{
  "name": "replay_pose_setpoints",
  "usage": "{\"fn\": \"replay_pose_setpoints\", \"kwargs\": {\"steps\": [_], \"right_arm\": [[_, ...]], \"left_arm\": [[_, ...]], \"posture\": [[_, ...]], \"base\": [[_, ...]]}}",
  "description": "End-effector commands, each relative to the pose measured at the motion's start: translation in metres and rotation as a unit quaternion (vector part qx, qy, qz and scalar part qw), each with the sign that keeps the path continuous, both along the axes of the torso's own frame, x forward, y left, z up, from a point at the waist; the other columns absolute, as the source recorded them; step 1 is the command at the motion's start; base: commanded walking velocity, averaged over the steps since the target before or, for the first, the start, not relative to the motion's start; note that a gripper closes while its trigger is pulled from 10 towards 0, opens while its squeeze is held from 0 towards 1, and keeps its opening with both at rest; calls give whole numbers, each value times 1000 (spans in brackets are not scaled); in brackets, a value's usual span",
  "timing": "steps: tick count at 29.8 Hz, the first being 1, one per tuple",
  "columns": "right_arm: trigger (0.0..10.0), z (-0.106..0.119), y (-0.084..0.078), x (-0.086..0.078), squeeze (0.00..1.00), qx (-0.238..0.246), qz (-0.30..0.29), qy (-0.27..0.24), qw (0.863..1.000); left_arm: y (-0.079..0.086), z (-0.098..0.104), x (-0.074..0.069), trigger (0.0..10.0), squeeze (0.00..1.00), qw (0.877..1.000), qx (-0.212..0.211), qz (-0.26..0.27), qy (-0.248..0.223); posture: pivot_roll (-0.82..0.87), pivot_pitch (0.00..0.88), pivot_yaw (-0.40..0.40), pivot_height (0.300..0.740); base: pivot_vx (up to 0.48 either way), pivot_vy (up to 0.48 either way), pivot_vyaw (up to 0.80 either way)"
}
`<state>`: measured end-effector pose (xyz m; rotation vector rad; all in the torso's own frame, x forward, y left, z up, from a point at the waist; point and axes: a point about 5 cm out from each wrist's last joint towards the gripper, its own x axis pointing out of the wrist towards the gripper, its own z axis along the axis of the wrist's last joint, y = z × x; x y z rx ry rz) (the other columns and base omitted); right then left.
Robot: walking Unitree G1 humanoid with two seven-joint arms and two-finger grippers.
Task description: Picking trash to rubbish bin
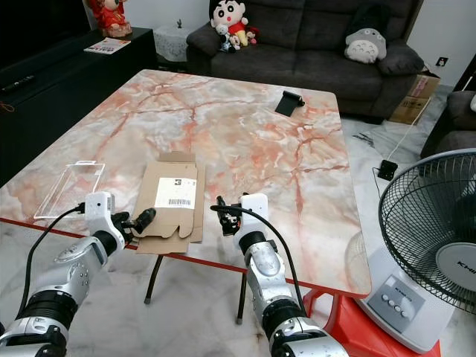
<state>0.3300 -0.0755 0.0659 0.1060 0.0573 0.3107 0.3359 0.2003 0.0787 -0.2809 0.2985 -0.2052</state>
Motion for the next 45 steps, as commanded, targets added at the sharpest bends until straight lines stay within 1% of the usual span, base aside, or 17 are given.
{"fn": "replay_pose_setpoints", "kwargs": {"steps": [1,2,6,9,12,17,18,19,21,22,24,27,28,35,37,38,45], "right_arm": [[10000,-1,1,0,0,-9,6,4,1000],[10000,-1,1,0,0,-11,7,6,1000],[10000,-2,1,0,0,-11,9,8,1000],[10000,-2,2,-1,0,-12,11,9,1000],[10000,-3,3,-1,0,-12,14,10,1000],[10000,-3,4,-2,0,-12,16,11,1000],[10000,-4,3,-2,0,-13,16,12,1000],[10000,-4,3,-2,0,-13,16,12,1000],[10000,-5,4,-3,0,-13,18,14,1000],[10000,-5,4,-3,0,-13,18,14,1000],[10000,-5,5,-3,0,-13,20,15,1000],[10000,-5,5,-3,0,-13,20,15,1000],[10000,-5,5,-3,0,-13,22,16,1000],[10000,-6,6,-4,0,-13,23,18,1000],[10000,-6,6,-4,0,-12,23,18,999],[10000,-7,7,-4,0,-12,25,20,999],[10000,-7,7,-4,0,-12,25,20,999]], "left_arm": [[-10,-2,0,10000,0,999,-16,-24,15],[-14,-2,0,10000,0,999,-30,-34,19],[-21,-4,-1,10000,0,997,-52,-51,30],[-25,-6,-2,10000,0,996,-66,-55,38],[-33,-10,-5,10000,0,993,-88,-65,45],[-41,-11,-6,10000,0,990,-107,-75,49],[-47,-11,-6,10000,0,988,-125,-79,51],[-48,-11,-6,10000,0,987,-129,-80,52],[-62,-10,-6,10000,0,982,-155,-98,53],[-62,-10,-6,10000,0,982,-155,-98,53],[-69,-8,-5,10000,0,979,-171,-101,54],[-70,-8,-5,10000,0,978,-174,-101,53],[-72,-6,-4,10000,0,976,-189,-99,53],[-74,-5,-2,10000,0,970,-219,-84,59],[-74,-4,-2,9804,0,969,-226,-81,59],[-75,-3,-1,0,0,967,-236,-79,59],[-74,-3,-1,0,0,966,-239,-76,59]], "posture": [[-6,11,-48,740],[-6,11,-48,740],[-6,11,-48,740],[-6,11,-48,740],[-6,15,-47,740],[-7,15,-46,740],[-9,14,-46,740],[-9,14,-46,740],[-9,14,-46,740],[-9,14,-46,740],[-9,15,-46,740],[-10,15,-46,740],[-11,15,-44,740],[-11,15,-42,740],[-12,15,-41,740],[-12,15,-41,740],[-11,16,-40,740]], "base": [[0,0,0],[0,0,0],[0,0,0],[0,0,0],[0,0,0],[0,0,0],[0,0,0],[0,0,0],[0,0,0],[0,0,0],[0,0,0],[0,0,0],[0,0,0],[0,0,0],[0,0,0],[0,0,0],[0,0,0]]}}
